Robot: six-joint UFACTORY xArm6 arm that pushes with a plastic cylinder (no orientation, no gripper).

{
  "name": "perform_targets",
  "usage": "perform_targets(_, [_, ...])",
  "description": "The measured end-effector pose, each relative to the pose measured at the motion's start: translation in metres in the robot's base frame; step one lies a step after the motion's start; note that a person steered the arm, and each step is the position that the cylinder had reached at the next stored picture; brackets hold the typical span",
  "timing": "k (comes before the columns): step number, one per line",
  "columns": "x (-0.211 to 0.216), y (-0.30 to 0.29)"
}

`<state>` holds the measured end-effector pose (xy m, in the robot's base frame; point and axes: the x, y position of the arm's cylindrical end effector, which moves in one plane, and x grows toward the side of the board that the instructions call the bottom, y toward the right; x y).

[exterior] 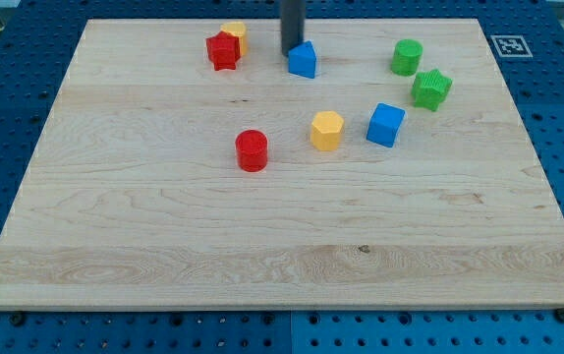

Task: Move blue triangle towards blue cube

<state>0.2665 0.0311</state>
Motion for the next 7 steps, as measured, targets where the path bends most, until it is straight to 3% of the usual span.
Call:
perform_targets(2, [0.074, 0.084])
perform_targets(4, [0.052, 0.065])
perform_targets(7, [0.007, -0.009])
